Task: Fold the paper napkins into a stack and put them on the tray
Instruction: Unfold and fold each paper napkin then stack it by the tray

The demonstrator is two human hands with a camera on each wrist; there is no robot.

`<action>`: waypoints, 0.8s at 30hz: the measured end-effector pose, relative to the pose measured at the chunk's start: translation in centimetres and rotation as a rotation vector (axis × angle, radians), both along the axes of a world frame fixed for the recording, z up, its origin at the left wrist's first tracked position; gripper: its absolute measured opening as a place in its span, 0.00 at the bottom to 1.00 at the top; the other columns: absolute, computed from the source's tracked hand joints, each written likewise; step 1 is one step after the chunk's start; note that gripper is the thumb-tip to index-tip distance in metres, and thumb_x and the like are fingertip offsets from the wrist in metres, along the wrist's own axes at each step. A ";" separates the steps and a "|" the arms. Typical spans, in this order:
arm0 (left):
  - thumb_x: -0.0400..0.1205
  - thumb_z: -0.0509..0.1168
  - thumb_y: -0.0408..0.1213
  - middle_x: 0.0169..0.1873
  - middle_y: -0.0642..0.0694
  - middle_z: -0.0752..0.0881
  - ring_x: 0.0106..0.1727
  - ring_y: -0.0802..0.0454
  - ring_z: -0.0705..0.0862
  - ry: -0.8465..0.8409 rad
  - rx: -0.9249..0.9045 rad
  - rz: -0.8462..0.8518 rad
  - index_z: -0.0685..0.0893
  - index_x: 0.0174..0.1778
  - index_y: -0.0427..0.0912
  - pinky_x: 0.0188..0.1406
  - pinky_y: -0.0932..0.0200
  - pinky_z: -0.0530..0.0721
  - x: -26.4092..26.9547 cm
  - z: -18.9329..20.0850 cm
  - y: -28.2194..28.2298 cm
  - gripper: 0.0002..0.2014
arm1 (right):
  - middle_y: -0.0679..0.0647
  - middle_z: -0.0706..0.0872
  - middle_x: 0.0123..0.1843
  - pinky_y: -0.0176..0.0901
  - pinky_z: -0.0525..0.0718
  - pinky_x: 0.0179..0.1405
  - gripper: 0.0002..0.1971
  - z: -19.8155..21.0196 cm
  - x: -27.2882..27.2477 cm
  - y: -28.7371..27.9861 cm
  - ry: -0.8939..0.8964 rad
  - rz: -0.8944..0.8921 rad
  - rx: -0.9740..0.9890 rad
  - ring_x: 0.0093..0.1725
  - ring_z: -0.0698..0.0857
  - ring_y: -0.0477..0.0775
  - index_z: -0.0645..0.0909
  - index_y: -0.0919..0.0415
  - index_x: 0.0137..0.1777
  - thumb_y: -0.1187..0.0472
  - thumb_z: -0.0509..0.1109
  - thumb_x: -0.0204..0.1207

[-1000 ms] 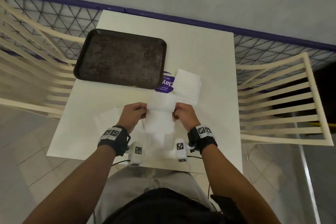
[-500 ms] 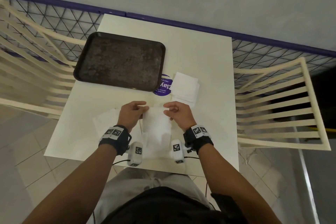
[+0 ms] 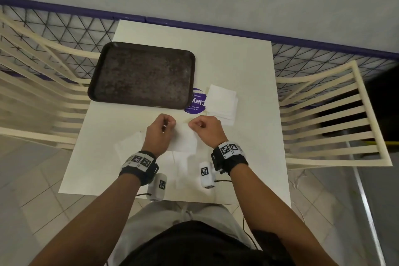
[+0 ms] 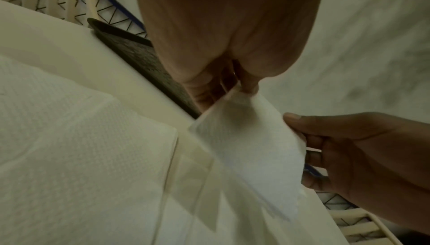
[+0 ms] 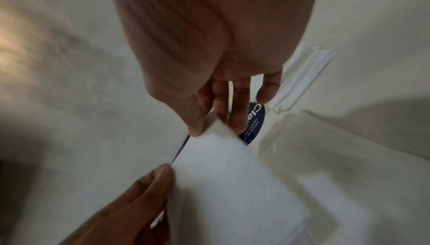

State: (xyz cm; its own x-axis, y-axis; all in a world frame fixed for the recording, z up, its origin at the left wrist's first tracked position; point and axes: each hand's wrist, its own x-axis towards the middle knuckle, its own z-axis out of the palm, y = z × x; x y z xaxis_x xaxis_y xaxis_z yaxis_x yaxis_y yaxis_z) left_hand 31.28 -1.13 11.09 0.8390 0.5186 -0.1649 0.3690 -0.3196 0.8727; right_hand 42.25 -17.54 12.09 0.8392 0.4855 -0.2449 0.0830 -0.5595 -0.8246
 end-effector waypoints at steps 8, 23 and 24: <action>0.94 0.57 0.41 0.38 0.45 0.86 0.36 0.52 0.82 0.002 0.055 0.026 0.77 0.59 0.47 0.32 0.63 0.75 0.5 0.0 -0.3 0.05 | 0.52 0.92 0.42 0.37 0.87 0.41 0.09 0.5 -0.9 0.1 0.201 -0.177 0.079 0.34 0.89 0.48 0.87 0.56 0.51 0.51 0.76 0.79; 0.92 0.58 0.47 0.39 0.52 0.91 0.31 0.47 0.91 0.258 -0.045 -0.084 0.82 0.60 0.50 0.44 0.46 0.91 0.5 -2.7 -0.1 0.10 | 0.57 0.91 0.54 0.46 0.84 0.65 0.11 -0.5 9.5 -3.3 0.055 -0.362 -0.209 0.56 0.89 0.61 0.87 0.60 0.58 0.56 0.72 0.80; 0.92 0.59 0.47 0.39 0.53 0.92 0.33 0.48 0.91 0.288 -0.043 -0.103 0.83 0.57 0.50 0.47 0.45 0.92 0.2 -3.3 0.0 0.09 | 0.58 0.91 0.57 0.39 0.79 0.64 0.12 -0.8 10.6 -3.7 0.035 -0.376 -0.247 0.59 0.88 0.61 0.87 0.61 0.60 0.57 0.72 0.81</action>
